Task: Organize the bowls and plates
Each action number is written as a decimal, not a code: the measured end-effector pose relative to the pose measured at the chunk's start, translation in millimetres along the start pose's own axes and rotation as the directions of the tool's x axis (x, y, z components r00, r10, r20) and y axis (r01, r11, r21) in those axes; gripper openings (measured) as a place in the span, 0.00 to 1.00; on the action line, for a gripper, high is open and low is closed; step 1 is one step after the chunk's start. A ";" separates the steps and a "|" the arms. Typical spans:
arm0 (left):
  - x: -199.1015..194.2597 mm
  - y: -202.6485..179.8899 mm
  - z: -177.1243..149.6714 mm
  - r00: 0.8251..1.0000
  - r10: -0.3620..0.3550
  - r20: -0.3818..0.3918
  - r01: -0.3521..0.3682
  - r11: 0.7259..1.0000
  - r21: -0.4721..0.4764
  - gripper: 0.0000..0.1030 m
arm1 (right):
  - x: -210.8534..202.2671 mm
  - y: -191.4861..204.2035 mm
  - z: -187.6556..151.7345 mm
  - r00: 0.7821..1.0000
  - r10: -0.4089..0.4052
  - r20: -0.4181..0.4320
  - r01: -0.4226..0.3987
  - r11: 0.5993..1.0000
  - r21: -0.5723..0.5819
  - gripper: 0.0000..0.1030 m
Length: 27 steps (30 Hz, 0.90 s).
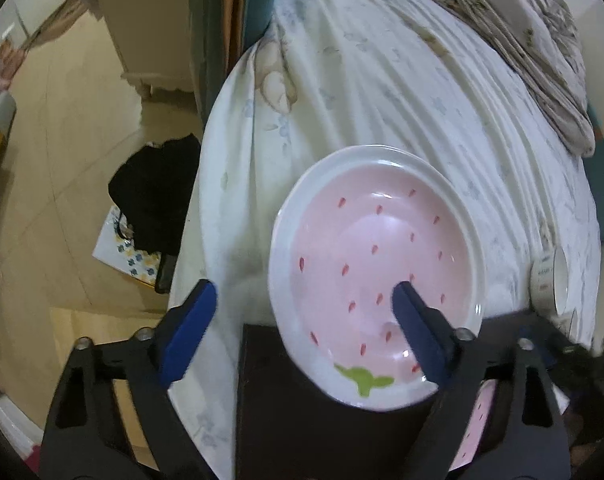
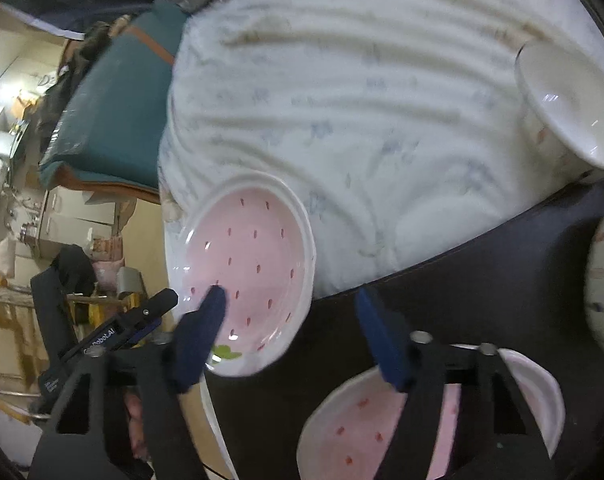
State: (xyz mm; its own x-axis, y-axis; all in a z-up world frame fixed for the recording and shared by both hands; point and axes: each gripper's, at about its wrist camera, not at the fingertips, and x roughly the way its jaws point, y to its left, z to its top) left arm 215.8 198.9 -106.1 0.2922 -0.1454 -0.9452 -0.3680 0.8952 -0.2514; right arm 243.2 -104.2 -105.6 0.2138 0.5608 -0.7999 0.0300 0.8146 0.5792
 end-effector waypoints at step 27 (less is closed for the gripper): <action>32.2 -1.7 12.5 0.998 0.007 -0.057 -0.007 1.000 -0.003 0.24 | 58.4 -1.6 -6.0 1.000 -0.018 -0.025 0.018 1.000 -0.010 0.12</action>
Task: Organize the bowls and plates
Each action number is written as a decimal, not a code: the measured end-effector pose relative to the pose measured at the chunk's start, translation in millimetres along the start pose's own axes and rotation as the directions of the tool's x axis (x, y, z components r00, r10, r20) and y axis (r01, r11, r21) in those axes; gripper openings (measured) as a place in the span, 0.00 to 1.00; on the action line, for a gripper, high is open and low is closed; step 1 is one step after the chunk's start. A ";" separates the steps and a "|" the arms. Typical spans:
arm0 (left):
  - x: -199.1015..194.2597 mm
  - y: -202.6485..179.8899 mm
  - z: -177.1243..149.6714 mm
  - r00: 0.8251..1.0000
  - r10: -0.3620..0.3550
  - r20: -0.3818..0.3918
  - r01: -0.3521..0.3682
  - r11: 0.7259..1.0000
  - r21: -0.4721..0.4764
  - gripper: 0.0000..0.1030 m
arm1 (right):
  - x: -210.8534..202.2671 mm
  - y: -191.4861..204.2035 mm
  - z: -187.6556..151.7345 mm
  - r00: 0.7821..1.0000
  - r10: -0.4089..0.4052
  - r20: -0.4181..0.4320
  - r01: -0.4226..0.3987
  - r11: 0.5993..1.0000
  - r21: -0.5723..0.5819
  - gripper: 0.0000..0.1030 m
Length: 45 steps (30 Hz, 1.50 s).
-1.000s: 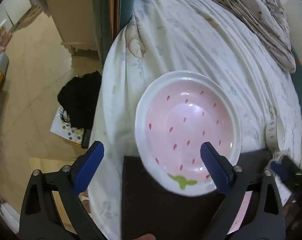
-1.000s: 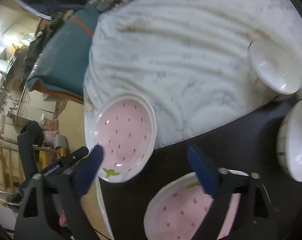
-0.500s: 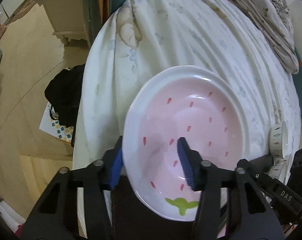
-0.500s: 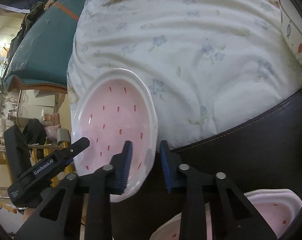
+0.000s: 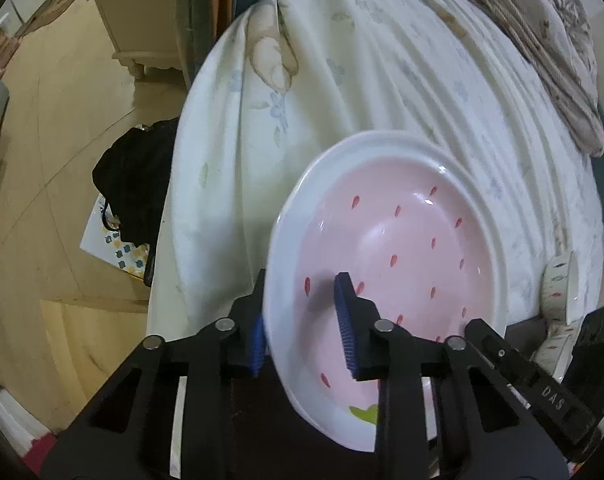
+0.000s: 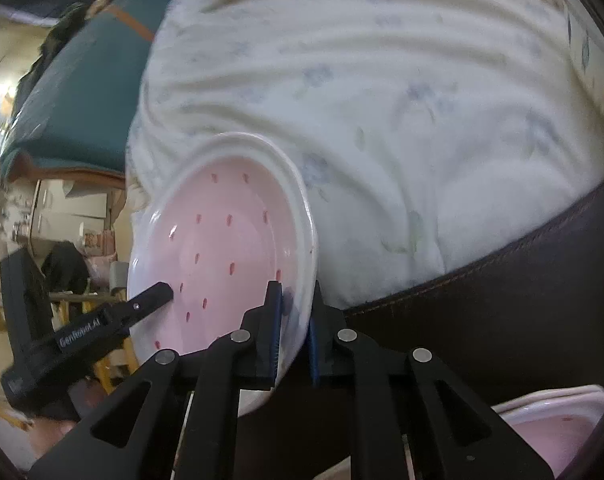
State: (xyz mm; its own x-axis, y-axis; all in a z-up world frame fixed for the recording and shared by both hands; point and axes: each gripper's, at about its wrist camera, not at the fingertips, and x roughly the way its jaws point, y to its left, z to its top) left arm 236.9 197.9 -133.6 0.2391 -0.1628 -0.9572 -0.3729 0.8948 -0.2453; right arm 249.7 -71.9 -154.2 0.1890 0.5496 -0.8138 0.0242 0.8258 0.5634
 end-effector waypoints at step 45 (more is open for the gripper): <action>-107.8 -134.9 -207.8 0.992 -0.109 0.068 0.080 0.938 0.336 0.20 | -213.6 -92.4 -123.9 0.991 -0.001 0.137 0.012 0.997 -0.079 0.14</action>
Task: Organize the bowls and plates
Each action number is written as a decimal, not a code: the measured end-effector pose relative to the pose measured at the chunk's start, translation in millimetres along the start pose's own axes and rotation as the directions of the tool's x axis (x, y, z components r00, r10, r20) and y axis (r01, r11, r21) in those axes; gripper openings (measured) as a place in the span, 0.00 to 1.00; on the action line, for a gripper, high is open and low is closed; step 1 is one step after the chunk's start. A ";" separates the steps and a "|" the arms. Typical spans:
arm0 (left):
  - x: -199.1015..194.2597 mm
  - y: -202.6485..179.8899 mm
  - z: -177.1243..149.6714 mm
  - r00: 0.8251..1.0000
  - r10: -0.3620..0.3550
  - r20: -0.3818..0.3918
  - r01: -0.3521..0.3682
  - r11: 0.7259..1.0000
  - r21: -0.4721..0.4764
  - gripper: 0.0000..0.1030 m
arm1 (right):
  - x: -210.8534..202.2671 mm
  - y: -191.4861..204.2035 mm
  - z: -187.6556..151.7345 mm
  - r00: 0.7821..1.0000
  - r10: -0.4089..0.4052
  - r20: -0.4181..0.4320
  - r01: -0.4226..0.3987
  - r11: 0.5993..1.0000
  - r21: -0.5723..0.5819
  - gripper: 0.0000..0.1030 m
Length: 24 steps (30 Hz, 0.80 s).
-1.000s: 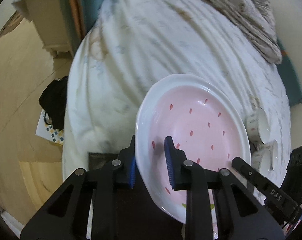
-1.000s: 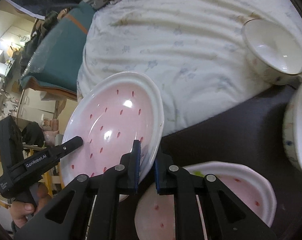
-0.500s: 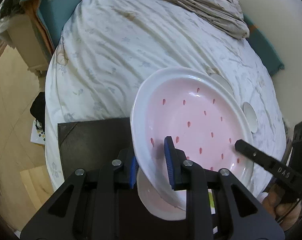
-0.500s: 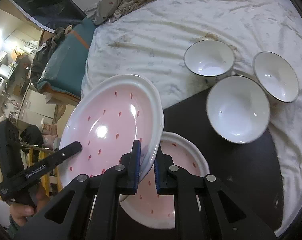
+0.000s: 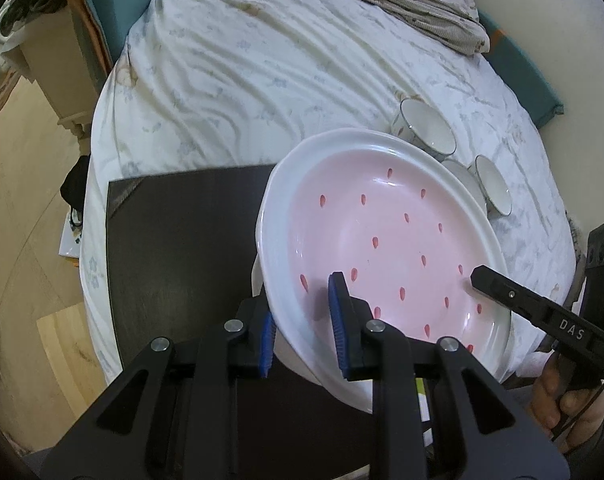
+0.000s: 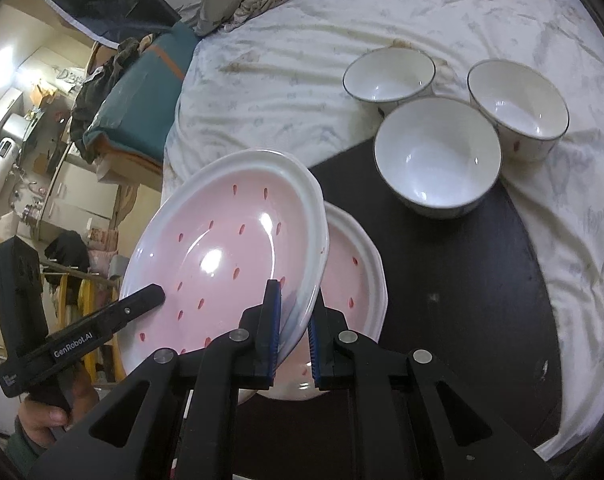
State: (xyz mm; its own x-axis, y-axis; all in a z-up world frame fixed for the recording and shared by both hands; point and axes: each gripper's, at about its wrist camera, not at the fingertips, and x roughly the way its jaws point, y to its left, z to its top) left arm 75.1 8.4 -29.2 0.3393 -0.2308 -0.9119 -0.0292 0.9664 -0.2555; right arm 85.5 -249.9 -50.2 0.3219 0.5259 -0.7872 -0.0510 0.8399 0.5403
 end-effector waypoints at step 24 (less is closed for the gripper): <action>42.1 2.0 -21.7 0.996 0.056 -0.064 -0.053 0.998 0.044 0.20 | 41.6 -31.4 -19.5 0.996 -0.020 -0.084 0.022 0.999 0.032 0.14</action>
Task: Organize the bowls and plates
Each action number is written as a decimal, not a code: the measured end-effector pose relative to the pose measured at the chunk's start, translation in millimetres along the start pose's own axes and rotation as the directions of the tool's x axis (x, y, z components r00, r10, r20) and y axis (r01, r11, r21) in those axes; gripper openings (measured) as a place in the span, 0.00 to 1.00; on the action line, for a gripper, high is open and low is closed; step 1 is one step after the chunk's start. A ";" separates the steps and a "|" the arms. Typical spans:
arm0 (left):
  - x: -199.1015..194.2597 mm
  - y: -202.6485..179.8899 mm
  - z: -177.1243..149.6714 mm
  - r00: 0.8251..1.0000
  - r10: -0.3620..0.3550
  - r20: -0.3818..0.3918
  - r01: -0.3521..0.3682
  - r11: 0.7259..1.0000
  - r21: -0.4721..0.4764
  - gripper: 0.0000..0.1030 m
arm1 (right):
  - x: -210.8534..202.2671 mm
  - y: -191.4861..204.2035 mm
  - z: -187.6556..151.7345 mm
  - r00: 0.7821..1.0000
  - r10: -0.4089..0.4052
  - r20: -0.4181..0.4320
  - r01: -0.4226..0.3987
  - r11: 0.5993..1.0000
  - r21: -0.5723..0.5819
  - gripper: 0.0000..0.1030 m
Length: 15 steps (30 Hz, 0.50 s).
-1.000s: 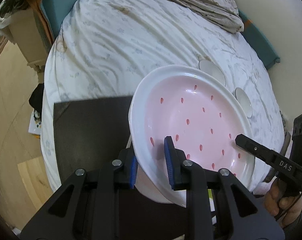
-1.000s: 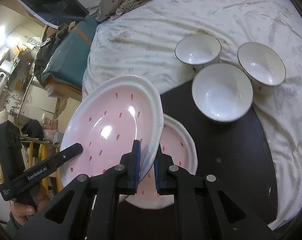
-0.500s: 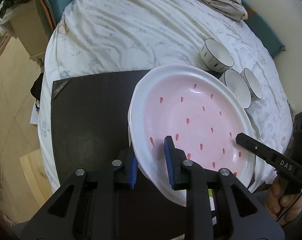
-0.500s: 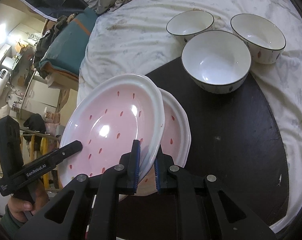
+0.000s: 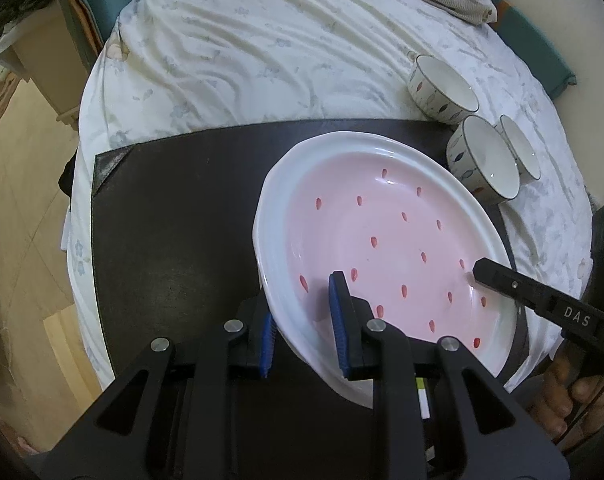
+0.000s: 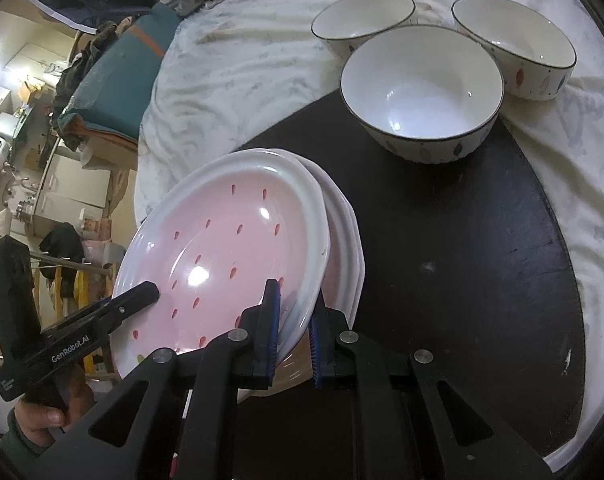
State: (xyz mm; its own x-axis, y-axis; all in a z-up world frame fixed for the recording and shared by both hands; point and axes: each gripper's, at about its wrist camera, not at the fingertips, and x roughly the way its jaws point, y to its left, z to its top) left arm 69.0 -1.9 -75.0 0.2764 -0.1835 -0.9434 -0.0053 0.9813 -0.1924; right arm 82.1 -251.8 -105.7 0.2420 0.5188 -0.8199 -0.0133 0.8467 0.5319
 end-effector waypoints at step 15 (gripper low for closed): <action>13.2 0.6 -1.3 0.999 0.028 -0.035 -0.027 0.999 0.017 0.22 | 15.1 -3.7 -0.7 0.997 -0.038 -0.062 0.040 0.999 0.024 0.15</action>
State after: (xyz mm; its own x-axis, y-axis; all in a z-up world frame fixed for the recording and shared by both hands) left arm 71.4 -3.7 -87.9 0.2428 -0.1583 -0.9571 0.0036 0.9867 -0.1623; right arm 85.1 -247.0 -120.1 0.1821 0.4922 -0.8512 0.0197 0.8637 0.5036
